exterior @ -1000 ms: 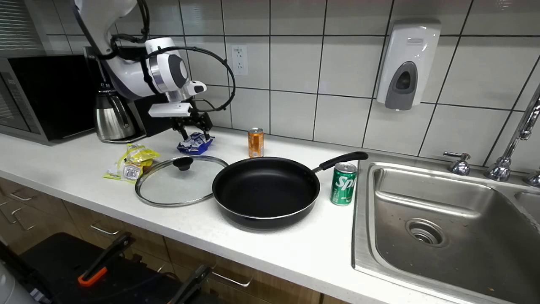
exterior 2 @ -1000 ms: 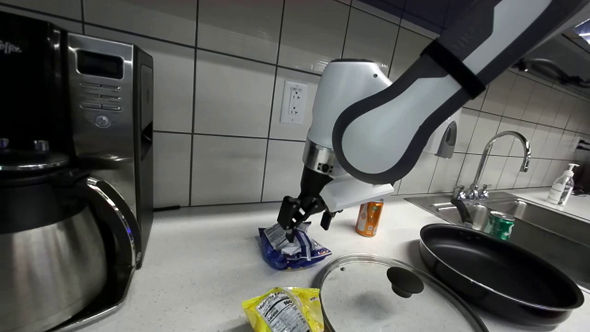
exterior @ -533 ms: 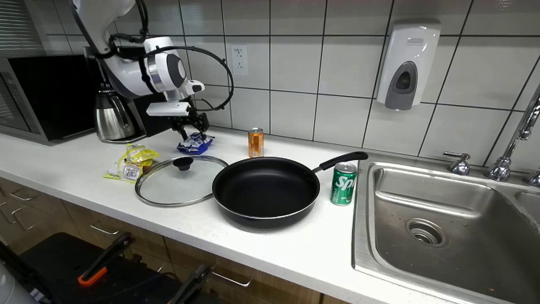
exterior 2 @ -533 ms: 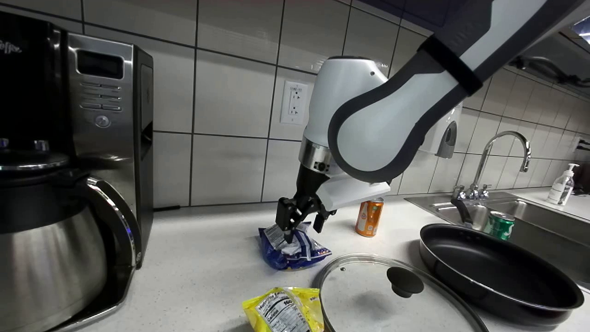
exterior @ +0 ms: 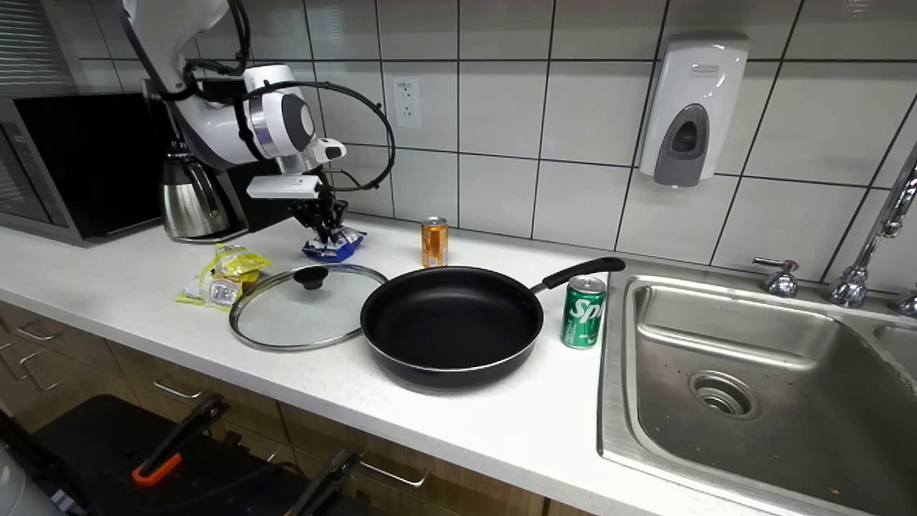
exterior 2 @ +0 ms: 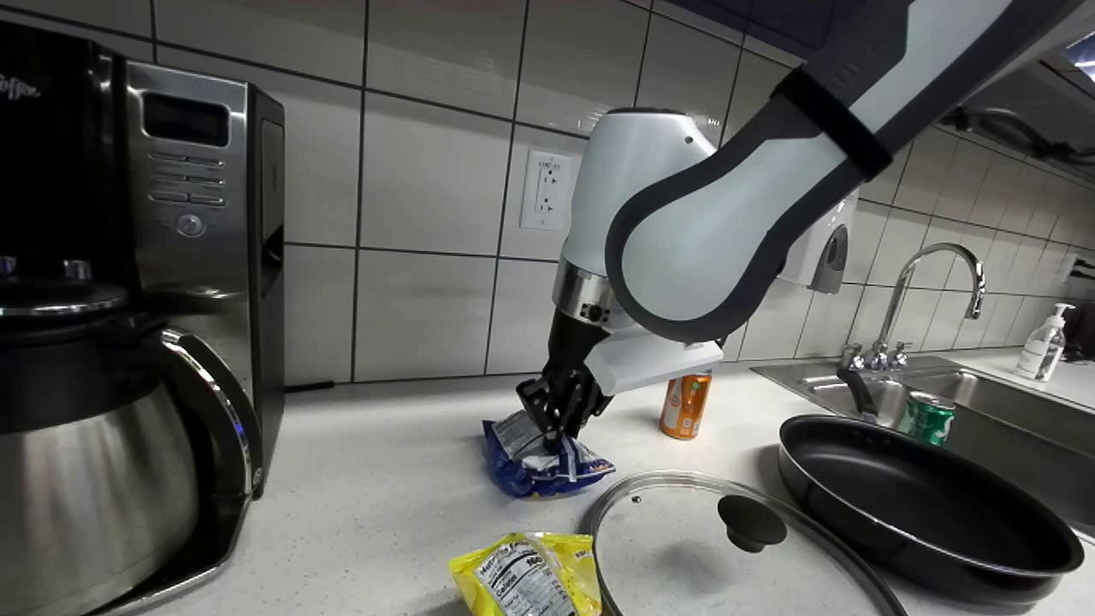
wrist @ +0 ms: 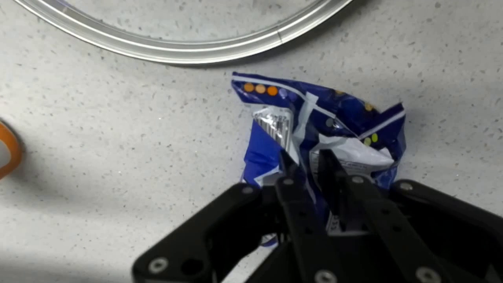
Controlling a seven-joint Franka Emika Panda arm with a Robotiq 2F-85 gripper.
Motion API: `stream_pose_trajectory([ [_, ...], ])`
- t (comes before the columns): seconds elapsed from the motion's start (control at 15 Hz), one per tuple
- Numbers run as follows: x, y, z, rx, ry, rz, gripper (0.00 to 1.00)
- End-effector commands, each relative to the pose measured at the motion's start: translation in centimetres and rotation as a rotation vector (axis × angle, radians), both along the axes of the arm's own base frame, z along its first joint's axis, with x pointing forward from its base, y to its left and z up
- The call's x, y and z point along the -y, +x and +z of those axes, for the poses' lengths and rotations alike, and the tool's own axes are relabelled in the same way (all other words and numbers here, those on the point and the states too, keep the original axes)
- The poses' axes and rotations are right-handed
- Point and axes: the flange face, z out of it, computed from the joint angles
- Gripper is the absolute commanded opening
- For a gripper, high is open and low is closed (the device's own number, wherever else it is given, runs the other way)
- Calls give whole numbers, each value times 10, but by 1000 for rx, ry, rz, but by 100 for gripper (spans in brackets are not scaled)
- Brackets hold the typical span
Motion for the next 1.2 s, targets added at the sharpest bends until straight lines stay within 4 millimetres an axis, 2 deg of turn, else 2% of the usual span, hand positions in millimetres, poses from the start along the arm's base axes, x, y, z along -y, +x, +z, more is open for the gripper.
stream_pose_trajectory([
  [0.0, 3, 2, 10, -15, 0, 0, 0],
  [0.33, 4, 3, 23, -1, -4, 12, 0],
  [0.73, 4, -4, 70, 17, -3, 8, 0],
  [1.13, 9, -27, 110, 27, -6, -17, 0],
])
